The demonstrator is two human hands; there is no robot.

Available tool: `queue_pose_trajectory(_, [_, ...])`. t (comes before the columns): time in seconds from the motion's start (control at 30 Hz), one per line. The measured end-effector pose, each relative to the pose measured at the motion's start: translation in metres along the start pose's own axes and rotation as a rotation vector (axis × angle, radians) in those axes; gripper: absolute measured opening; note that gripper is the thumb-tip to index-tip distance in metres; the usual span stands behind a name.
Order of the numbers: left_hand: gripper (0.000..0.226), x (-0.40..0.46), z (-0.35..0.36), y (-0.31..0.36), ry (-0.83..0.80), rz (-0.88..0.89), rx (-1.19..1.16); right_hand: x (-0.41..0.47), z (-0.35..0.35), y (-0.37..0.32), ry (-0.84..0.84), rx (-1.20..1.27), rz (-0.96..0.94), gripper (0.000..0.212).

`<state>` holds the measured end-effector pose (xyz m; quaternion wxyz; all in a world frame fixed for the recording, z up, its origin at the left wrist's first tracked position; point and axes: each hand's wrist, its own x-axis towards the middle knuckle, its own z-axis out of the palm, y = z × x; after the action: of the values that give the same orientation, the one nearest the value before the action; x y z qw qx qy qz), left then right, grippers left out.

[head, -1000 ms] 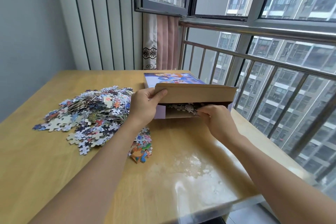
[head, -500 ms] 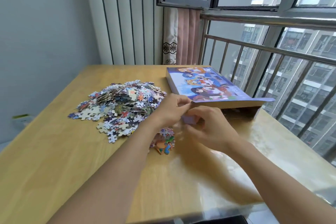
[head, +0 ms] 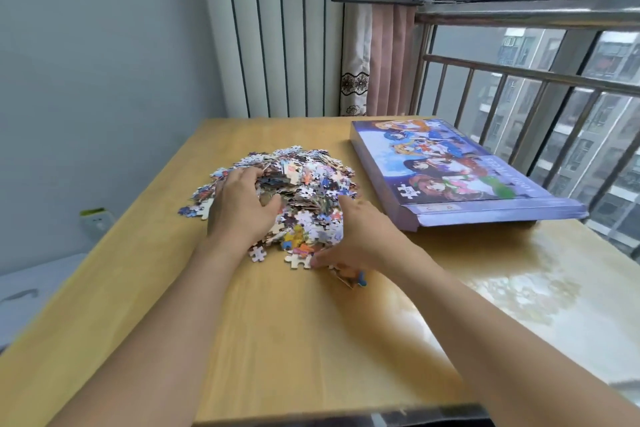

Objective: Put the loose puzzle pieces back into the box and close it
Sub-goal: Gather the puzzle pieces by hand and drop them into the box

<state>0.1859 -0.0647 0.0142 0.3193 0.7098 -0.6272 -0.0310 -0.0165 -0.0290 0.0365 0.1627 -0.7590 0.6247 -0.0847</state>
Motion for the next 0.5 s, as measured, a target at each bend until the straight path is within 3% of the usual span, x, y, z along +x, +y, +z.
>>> queue_pose_trajectory(0.1, [0.059, 0.006, 0.007, -0.012, -0.099, -0.042, -0.013, 0.025, -0.01, -0.001, -0.005, 0.015, -0.003, 0.109])
queue_pose_trajectory(0.2, [0.046, 0.007, 0.012, -0.013, -0.075, -0.014, -0.007, 0.052, -0.024, -0.006, 0.038, 0.097, -0.05, 0.122])
queue_pose_trajectory(0.27, [0.037, 0.009, 0.01, -0.011, -0.038, -0.017, -0.013, 0.077, -0.028, -0.017, 0.058, 0.019, -0.091, 0.132])
queue_pose_trajectory(0.37, [0.031, 0.011, 0.01, -0.013, 0.016, -0.037, -0.046, 0.113, -0.031, -0.034, -0.122, -0.115, -0.138, 0.138])
queue_pose_trajectory(0.5, [0.03, 0.013, 0.014, -0.017, 0.026, -0.04, -0.067, 0.139, -0.038, -0.044, -0.226, -0.215, -0.174, 0.124])
